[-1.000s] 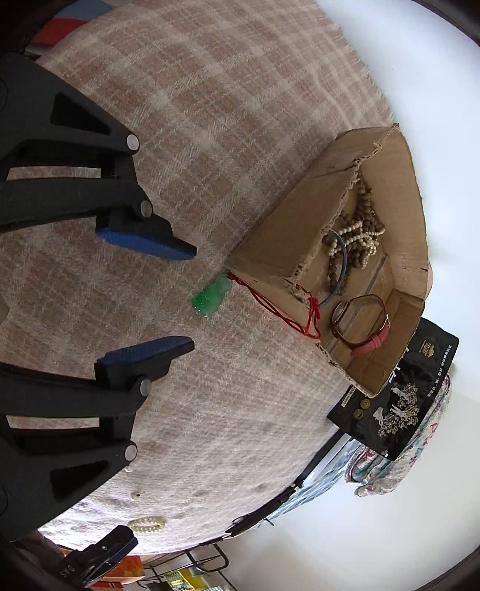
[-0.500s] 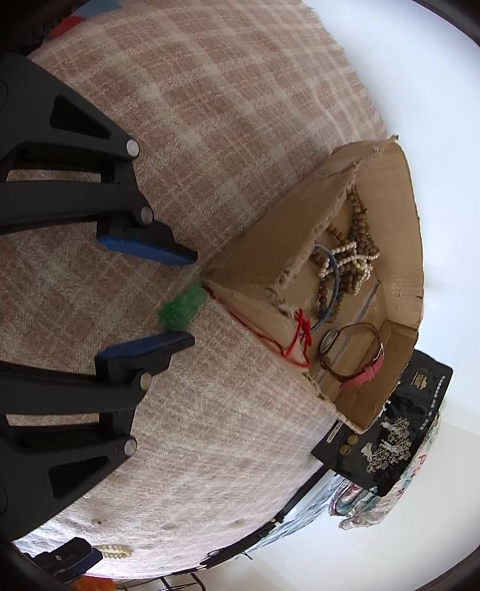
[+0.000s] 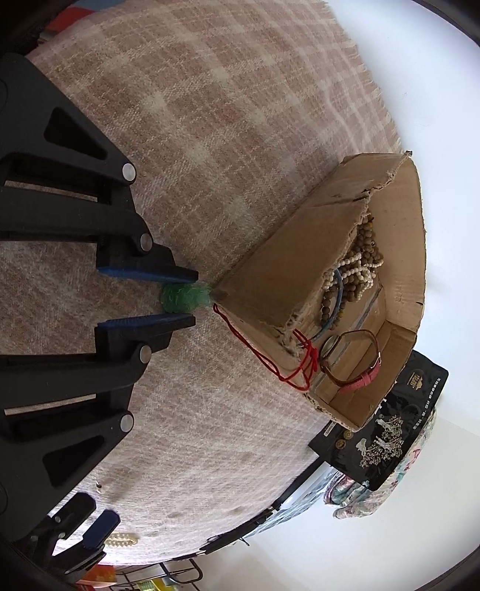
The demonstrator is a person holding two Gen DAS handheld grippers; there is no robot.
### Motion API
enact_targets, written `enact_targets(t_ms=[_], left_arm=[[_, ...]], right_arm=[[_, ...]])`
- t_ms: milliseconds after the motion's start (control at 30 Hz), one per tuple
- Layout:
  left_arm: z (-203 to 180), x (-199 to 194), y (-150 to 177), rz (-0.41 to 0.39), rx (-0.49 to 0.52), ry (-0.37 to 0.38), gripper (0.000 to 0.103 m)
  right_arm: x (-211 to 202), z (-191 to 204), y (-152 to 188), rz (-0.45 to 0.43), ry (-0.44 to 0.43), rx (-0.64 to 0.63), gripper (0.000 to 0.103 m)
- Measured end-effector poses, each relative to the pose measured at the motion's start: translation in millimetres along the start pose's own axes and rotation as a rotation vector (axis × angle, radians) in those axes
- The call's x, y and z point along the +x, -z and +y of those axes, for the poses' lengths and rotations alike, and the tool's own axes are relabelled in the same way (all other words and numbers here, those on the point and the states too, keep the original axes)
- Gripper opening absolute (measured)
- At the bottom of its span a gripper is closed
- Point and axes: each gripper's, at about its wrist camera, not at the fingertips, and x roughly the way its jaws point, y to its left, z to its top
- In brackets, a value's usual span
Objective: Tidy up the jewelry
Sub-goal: 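Close the right gripper on a small pearl earring on the blanket, then carry the pendant into the box with left gripper while right carries the earring in, open both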
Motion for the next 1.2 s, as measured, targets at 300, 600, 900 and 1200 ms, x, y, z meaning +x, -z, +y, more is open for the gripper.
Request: enact_targets(t_ms=[300,600,900,1200], left_arm=[[1.0,-3.1,1.1,0.003,0.011,0.016,0.014],[0.0,-4.7,1.2,0.009,0.023,0.039,0.014],[-2.3,-14.6,1.6,0.019,0.04,0.077,0.014],[-12.4,-46.7,-8.1,-0.03,0.09,0.134,0.014]], right_arm=[[14.1,13.5,0.3,0.039,-0.019,-0.062,0.049],[17.6,13.7,-5.1,0.061,0.019,-0.079,0.021],[8.5,21.8,-4.0,0.064,0.067,-0.089,0.015],[-24.9,18.2,-7.7,0.019,0.105,-0.03,0.015]])
